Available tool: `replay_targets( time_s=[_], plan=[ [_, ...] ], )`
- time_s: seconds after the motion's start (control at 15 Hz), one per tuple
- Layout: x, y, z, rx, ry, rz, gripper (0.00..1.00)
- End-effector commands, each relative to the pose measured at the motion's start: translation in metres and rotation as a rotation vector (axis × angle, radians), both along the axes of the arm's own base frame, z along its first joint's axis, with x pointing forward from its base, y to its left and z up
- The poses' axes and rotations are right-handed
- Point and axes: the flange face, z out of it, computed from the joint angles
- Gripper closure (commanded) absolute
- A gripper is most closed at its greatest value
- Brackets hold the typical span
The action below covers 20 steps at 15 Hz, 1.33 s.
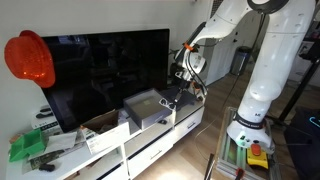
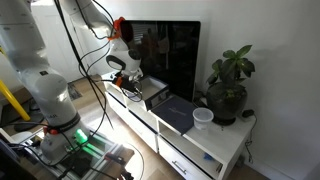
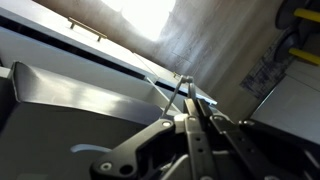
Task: Hang the white sunglasses on the edge of the blue box
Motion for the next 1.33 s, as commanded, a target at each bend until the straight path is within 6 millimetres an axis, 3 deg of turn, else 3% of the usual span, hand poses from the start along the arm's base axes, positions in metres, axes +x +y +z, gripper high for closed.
replay_targets(
  time_s=[0.0, 0.33, 1.27],
  plan=[
    [-0.006, -0.008, -0.027, 0.067, -0.051, 0.038, 0.99],
    [-0.012, -0.019, -0.059, 0.114, -0.067, 0.077, 0.99],
    [0.021, -0.049, -0.129, 0.133, -0.172, 0.163, 0.99]
  ],
)
